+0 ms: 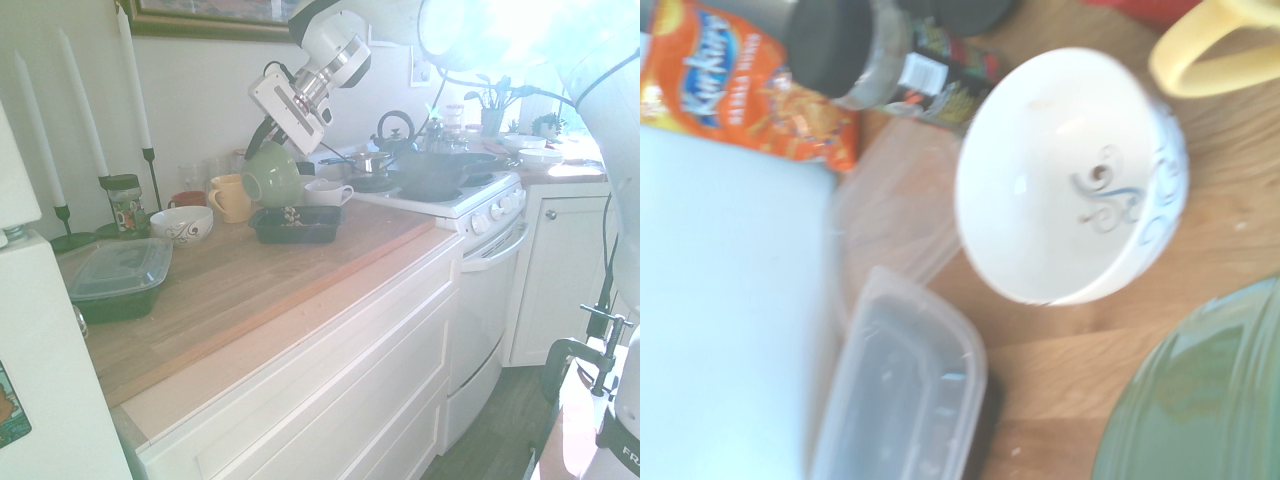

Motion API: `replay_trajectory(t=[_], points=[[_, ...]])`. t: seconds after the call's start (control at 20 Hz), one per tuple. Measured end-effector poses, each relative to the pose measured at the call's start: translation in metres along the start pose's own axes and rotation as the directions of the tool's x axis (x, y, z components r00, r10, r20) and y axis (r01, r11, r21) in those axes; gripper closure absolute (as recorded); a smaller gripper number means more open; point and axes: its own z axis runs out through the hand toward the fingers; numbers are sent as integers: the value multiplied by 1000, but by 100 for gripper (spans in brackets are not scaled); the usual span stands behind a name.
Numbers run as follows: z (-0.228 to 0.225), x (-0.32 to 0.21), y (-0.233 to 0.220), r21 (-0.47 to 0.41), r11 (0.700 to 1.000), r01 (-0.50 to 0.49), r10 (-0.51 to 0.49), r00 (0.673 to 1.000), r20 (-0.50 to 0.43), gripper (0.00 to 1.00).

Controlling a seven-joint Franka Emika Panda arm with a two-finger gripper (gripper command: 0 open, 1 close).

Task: Pour the cereal into the box

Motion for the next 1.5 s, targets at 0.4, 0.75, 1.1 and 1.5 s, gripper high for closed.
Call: replay_trajectory(t=[0.4, 0.75, 1.1, 1.5], points=[[0, 5, 11, 56, 998, -7, 3, 998, 65, 100], [5, 13, 25, 106, 994, 4, -15, 995, 102, 100], [11, 12, 28, 137, 990, 11, -31, 989, 143, 100], [12, 12, 28, 159, 987, 10, -36, 987, 158, 100]])
